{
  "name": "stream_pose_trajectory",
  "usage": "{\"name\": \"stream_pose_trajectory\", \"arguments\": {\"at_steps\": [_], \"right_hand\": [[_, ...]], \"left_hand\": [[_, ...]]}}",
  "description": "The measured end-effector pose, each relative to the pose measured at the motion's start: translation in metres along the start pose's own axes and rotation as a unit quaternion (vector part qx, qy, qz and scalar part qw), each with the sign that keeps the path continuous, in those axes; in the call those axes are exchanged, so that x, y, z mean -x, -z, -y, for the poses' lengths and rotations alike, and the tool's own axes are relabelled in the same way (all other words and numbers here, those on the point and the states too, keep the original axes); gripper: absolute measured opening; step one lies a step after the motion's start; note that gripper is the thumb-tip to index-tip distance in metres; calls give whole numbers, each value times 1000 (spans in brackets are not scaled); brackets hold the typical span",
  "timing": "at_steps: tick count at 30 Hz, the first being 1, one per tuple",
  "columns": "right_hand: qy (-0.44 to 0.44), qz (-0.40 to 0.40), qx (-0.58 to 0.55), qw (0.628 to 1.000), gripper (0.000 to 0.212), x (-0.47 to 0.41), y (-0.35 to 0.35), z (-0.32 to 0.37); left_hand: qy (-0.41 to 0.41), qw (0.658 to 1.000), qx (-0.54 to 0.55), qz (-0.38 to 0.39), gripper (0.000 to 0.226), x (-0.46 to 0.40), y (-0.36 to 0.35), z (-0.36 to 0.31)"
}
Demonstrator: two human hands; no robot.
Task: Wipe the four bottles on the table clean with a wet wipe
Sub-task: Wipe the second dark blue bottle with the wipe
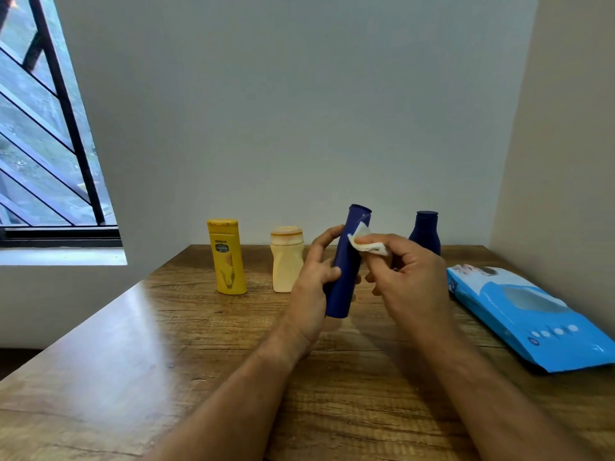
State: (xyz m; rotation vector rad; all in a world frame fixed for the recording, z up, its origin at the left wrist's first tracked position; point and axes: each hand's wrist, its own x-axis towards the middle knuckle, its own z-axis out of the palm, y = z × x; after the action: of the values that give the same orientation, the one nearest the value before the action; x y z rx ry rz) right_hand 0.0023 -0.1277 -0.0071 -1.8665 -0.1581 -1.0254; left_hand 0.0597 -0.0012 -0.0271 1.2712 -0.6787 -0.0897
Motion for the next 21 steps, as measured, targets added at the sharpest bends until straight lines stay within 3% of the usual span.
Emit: {"name": "stream_pose_trajectory", "arguments": {"at_steps": [3, 9, 16, 21], "right_hand": [[33, -28, 28, 999, 23, -2, 2, -3], [81, 71, 114, 988, 26, -1, 1, -10], [46, -63, 59, 995, 28, -5, 4, -5], [71, 27, 51, 996, 27, -2, 3, -5]], "left_hand": [[-14, 999, -45, 9, 67, 2, -1, 1], [-24, 992, -115, -56, 78, 1, 2, 1], [-12, 990, -140, -30, 70, 1, 2, 2], [26, 999, 25, -10, 36, 5, -2, -3]]}}
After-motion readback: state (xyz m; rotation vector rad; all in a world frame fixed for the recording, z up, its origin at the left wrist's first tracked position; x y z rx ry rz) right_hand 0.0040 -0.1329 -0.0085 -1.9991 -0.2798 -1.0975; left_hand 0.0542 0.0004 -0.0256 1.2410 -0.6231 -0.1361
